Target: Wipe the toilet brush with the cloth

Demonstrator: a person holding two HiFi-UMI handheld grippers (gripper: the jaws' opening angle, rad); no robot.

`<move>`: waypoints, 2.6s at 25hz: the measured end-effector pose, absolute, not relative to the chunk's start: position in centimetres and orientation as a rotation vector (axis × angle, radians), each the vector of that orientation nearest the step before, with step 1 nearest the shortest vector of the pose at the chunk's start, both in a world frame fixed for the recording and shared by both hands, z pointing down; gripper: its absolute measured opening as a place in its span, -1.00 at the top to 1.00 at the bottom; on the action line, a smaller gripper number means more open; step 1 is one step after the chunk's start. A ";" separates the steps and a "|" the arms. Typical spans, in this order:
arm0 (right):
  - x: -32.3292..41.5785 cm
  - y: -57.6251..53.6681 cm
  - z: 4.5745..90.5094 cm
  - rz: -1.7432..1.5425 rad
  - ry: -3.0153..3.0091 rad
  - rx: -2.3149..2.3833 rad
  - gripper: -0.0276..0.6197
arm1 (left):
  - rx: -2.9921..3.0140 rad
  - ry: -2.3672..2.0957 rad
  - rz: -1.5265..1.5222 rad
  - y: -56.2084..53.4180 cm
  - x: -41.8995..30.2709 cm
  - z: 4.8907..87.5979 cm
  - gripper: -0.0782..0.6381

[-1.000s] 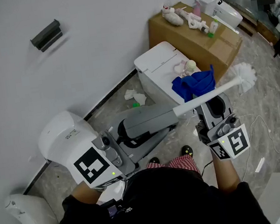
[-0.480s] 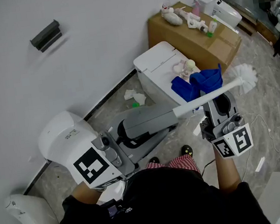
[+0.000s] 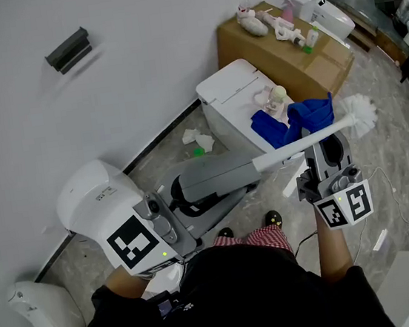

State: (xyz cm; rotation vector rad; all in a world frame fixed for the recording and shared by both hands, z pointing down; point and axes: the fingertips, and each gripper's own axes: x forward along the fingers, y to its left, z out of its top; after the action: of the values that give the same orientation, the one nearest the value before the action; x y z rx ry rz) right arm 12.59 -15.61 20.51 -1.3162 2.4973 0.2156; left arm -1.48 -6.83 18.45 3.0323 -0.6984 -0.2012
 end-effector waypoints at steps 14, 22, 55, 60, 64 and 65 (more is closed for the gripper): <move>14.6 -16.2 21.1 0.178 2.453 -1.376 0.69 | 3.037 -0.687 -0.208 -7.0 -1.6 18.7 0.32; 14.8 -16.3 21.4 0.156 2.445 -1.377 0.70 | 3.058 -0.684 -0.227 -6.9 -1.6 18.6 0.32; 9.3 -10.8 19.3 0.086 2.561 -1.040 0.70 | 3.039 -1.025 -0.207 -10.0 -3.2 19.3 0.32; 8.6 -10.6 16.6 0.123 2.539 -0.995 0.70 | 3.049 -1.018 -0.173 -10.1 -3.1 19.7 0.32; 7.0 -10.4 15.2 0.142 2.557 -0.940 0.70 | 3.048 -1.011 -0.170 -10.2 -3.1 19.9 0.32; 6.6 -10.2 14.9 0.147 2.565 -0.922 0.70 | 3.048 -1.012 -0.171 -10.2 -3.1 19.9 0.32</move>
State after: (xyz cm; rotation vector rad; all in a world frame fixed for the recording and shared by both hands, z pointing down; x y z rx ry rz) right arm 6.57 -10.23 14.93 -0.9221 2.5649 0.1471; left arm -3.08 -10.20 19.92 3.0485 -1.0120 -0.1709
